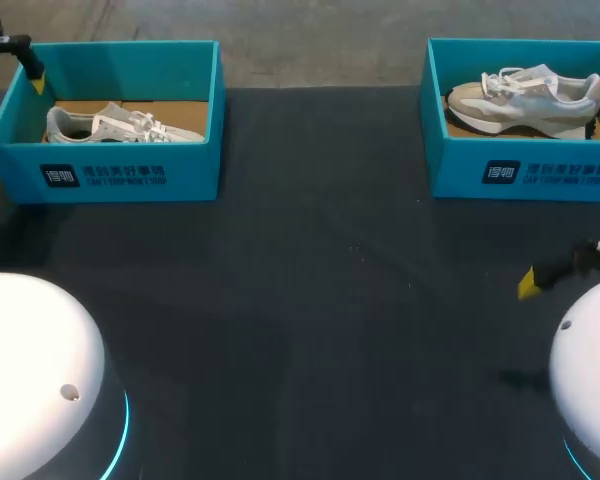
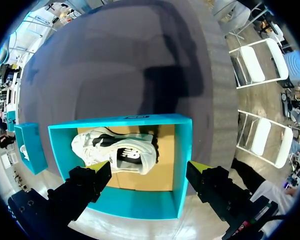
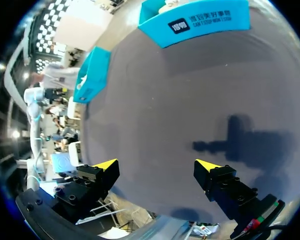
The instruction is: Take the shoe out of the shoebox, open the shoe tongue, remove and reinsert the insole, then place the shoe into the shoebox
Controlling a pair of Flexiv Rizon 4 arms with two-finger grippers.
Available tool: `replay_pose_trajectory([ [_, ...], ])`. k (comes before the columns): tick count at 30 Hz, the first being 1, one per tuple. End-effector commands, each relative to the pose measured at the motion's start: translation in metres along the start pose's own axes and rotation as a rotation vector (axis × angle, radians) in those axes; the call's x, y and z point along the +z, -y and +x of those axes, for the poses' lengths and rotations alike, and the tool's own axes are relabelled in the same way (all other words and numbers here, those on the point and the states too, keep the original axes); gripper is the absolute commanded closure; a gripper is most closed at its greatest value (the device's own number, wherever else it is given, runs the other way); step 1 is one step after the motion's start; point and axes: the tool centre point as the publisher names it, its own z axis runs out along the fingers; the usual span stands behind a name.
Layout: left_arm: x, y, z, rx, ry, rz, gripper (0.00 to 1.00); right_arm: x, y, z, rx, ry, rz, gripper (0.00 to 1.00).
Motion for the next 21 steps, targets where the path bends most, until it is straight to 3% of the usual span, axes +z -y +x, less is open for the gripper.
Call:
replay_pose_trajectory([
  [1,0.0,0.001,0.0,0.0,-0.002,-0.003,0.0,-0.027,-0.007,0.009,-0.008,0.108,0.026,0.0],
  [12,0.0,0.001,0.0,0.0,-0.002,-0.003,0.0,-0.067,-0.035,0.018,-0.065,0.297,0.012,0.0],
  [19,0.0,0.001,0.0,0.0,-0.002,-0.003,0.0,-0.074,-0.051,0.02,-0.083,0.352,0.021,0.0],
  [21,0.0,0.001,0.0,0.0,-0.002,-0.003,0.0,-0.074,-0.063,0.023,-0.097,0.391,0.021,0.0],
])
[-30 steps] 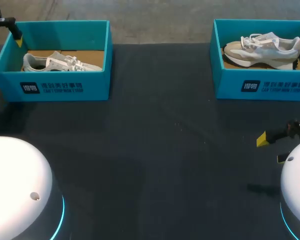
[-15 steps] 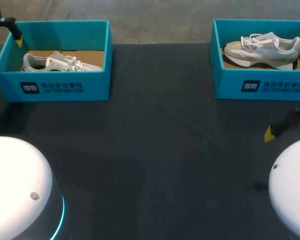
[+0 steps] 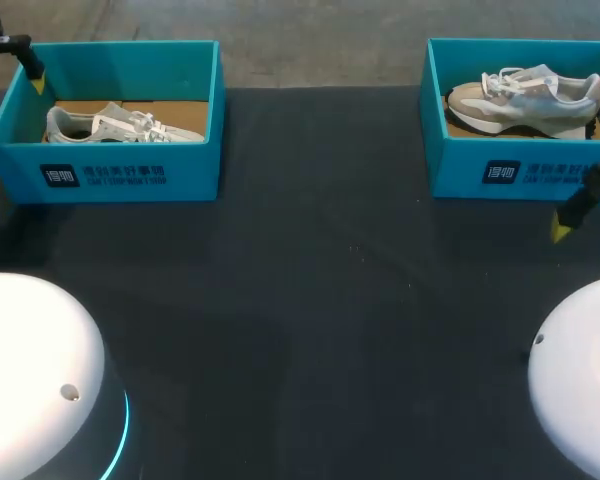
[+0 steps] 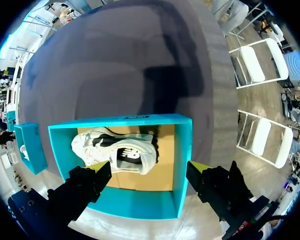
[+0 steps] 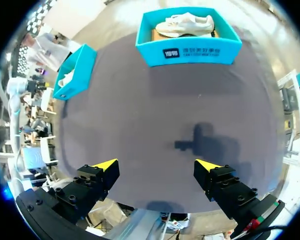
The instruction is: Take the shoe out of the shoebox, open the shoe tongue, remove and reinsert the insole, then place the shoe into the shoebox
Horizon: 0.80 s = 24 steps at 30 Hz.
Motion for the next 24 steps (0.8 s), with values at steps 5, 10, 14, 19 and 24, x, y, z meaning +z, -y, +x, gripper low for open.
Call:
replay_pose_trajectory([
  [5,0.0,0.001,0.0,0.0,-0.002,-0.003,0.0,-0.002,-0.043,0.008,-0.051,0.15,0.022,0.0],
  [10,0.0,0.001,0.0,0.0,-0.002,-0.003,0.0,-0.005,-0.063,0.007,-0.081,0.206,0.014,0.0],
  [14,0.0,0.001,0.0,0.0,-0.002,-0.003,0.0,-0.004,-0.096,-0.001,-0.107,0.306,0.019,0.0],
  [19,0.0,0.001,0.0,0.0,-0.002,-0.003,0.0,-0.006,-0.116,-0.007,-0.124,0.35,0.007,0.0],
  [24,0.0,0.001,0.0,0.0,-0.002,-0.003,0.0,-0.007,-0.161,-0.022,-0.137,0.356,0.015,0.0],
])
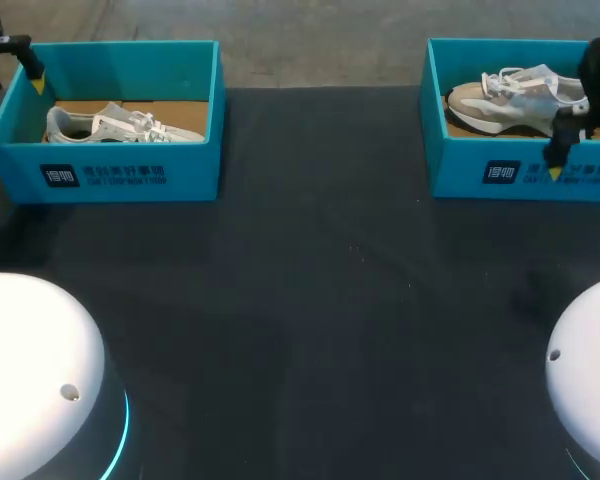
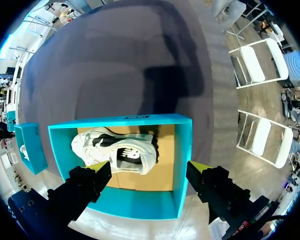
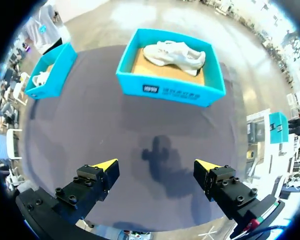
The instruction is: Take the shoe out of the shoebox, open the shoe tongue, remove and reinsert the insole, then place the shoe into the shoebox
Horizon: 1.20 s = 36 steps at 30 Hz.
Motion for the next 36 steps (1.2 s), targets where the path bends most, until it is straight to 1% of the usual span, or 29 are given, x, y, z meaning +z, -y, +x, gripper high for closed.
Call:
replay_pose_trajectory([
  [1,0.0,0.001,0.0,0.0,-0.002,-0.003,0.0,0.01,-0.045,-0.005,-0.003,-0.006,0.114,0.0],
  [2,0.0,0.001,0.0,0.0,-0.002,-0.003,0.0,0.013,-0.059,-0.012,-0.001,-0.003,0.114,0.0],
  [3,0.0,0.001,0.0,0.0,-0.002,-0.003,0.0,0.016,-0.067,-0.014,-0.005,-0.023,0.113,0.0],
  [4,0.0,0.001,0.0,0.0,-0.002,-0.003,0.0,0.016,-0.067,-0.014,-0.005,-0.023,0.113,0.0],
  [5,0.0,0.001,0.0,0.0,-0.002,-0.003,0.0,0.021,-0.081,-0.019,-0.004,-0.016,0.109,0.0],
  [6,0.0,0.001,0.0,0.0,-0.002,-0.003,0.0,0.026,-0.091,-0.023,0.003,-0.03,0.114,0.0],
  [7,0.0,0.001,0.0,0.0,-0.002,-0.003,0.0,0.026,-0.091,-0.023,0.003,-0.03,0.114,0.0],
  [8,0.0,0.001,0.0,0.0,-0.002,-0.003,0.0,0.036,-0.106,-0.027,0.003,-0.031,0.122,0.0],
  [9,0.0,0.001,0.0,0.0,-0.002,-0.003,0.0,0.041,-0.113,-0.028,0.001,-0.03,0.124,0.0],
  [10,0.0,0.001,0.0,0.0,-0.002,-0.003,0.0,0.041,-0.113,-0.028,0.001,-0.03,0.124,0.0],
  [11,0.0,0.001,0.0,0.0,-0.002,-0.003,0.0,0.051,-0.127,-0.034,-0.004,-0.027,0.14,0.0],
  [12,0.0,0.001,0.0,0.0,-0.002,-0.003,0.0,0.056,-0.134,-0.038,-0.003,-0.02,0.142,0.0],
  [13,0.0,0.001,0.0,0.0,-0.002,-0.003,0.0,0.056,-0.134,-0.038,-0.003,-0.02,0.142,0.0],
  [14,0.0,0.001,0.0,0.0,-0.002,-0.003,0.0,0.063,-0.148,-0.047,-0.017,-0.009,0.139,0.0],
  [15,0.0,0.001,0.0,0.0,-0.002,-0.003,0.0,0.066,-0.155,-0.052,-0.018,-0.006,0.138,0.0],
  [16,0.0,0.001,0.0,0.0,-0.002,-0.003,0.0,0.067,-0.157,-0.055,-0.019,-0.006,0.136,0.0],
  [18,0.0,0.001,0.0,0.0,-0.002,-0.003,0.0,0.074,-0.173,-0.072,-0.037,0.011,0.13,0.0],
  [19,0.0,0.001,0.0,0.0,-0.002,-0.003,0.0,0.074,-0.175,-0.073,-0.039,0.012,0.131,0.0],
  [21,0.0,0.001,0.0,0.0,-0.002,-0.003,0.0,0.079,-0.188,-0.089,-0.049,0.041,0.136,0.0],
  [22,0.0,0.001,0.0,0.0,-0.002,-0.003,0.0,0.08,-0.19,-0.091,-0.049,0.041,0.136,0.0],
  [23,0.0,0.001,0.0,0.0,-0.002,-0.003,0.0,0.083,-0.2,-0.1,-0.055,0.07,0.152,0.0],
  [25,0.0,0.001,0.0,0.0,-0.002,-0.003,0.0,0.085,-0.206,-0.106,-0.046,0.077,0.155,0.0],
  [26,0.0,0.001,0.0,0.0,-0.002,-0.003,0.0,0.089,-0.216,-0.114,-0.053,0.095,0.158,0.0],
  [27,0.0,0.001,0.0,0.0,-0.002,-0.003,0.0,0.093,-0.222,-0.118,-0.055,0.11,0.163,0.0],
  [30,0.0,0.001,0.0,0.0,-0.002,-0.003,0.0,0.105,-0.242,-0.13,-0.053,0.098,0.18,0.0],
  [34,0.0,0.001,0.0,0.0,-0.002,-0.003,0.0,0.118,-0.259,-0.14,-0.061,0.09,0.184,0.0],
  [36,0.0,0.001,0.0,0.0,-0.002,-0.003,0.0,0.126,-0.27,-0.148,-0.063,0.086,0.184,0.0],
])
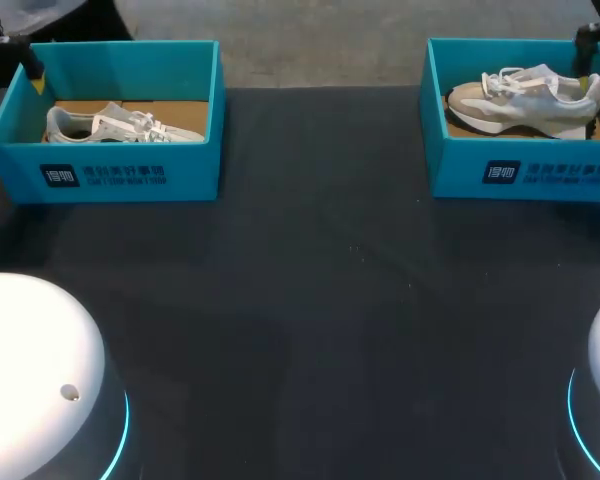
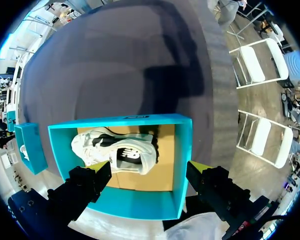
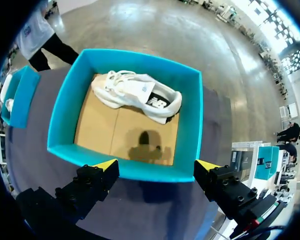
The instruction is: Take the shoe out of the shoebox, open the shoe tongue, remove and reinsert the insole, then place the shoe into the shoebox
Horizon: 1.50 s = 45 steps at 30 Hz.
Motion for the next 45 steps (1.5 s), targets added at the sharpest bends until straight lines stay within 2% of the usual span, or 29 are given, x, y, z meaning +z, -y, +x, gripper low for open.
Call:
replay_pose_trajectory([
  [1,0.0,0.001,0.0,0.0,-0.003,-0.003,0.0,0.021,-0.043,-0.013,-0.003,-0.02,0.179,0.0],
  [11,0.0,0.001,0.0,0.0,-0.003,-0.003,0.0,0.061,-0.087,-0.035,-0.011,-0.058,0.221,0.0],
  [19,0.0,0.001,0.0,0.0,-0.003,-0.003,0.0,0.092,-0.11,-0.034,-0.034,-0.078,0.251,0.0],
  [25,0.0,0.001,0.0,0.0,-0.003,-0.003,0.0,0.106,-0.124,-0.036,-0.044,-0.081,0.259,0.0],
  [33,0.0,0.001,0.0,0.0,-0.003,-0.003,0.0,0.122,-0.129,-0.043,-0.023,-0.088,0.266,0.0],
  [40,0.0,0.001,0.0,0.0,-0.003,-0.003,0.0,0.128,-0.122,-0.049,0.011,-0.071,0.269,0.0],
  [41,0.0,0.001,0.0,0.0,-0.003,-0.003,0.0,0.128,-0.12,-0.049,0.012,-0.07,0.269,0.06],
  [45,0.0,0.001,0.0,0.0,-0.003,-0.003,0.0,0.131,-0.116,-0.046,0.011,-0.044,0.271,0.05],
])
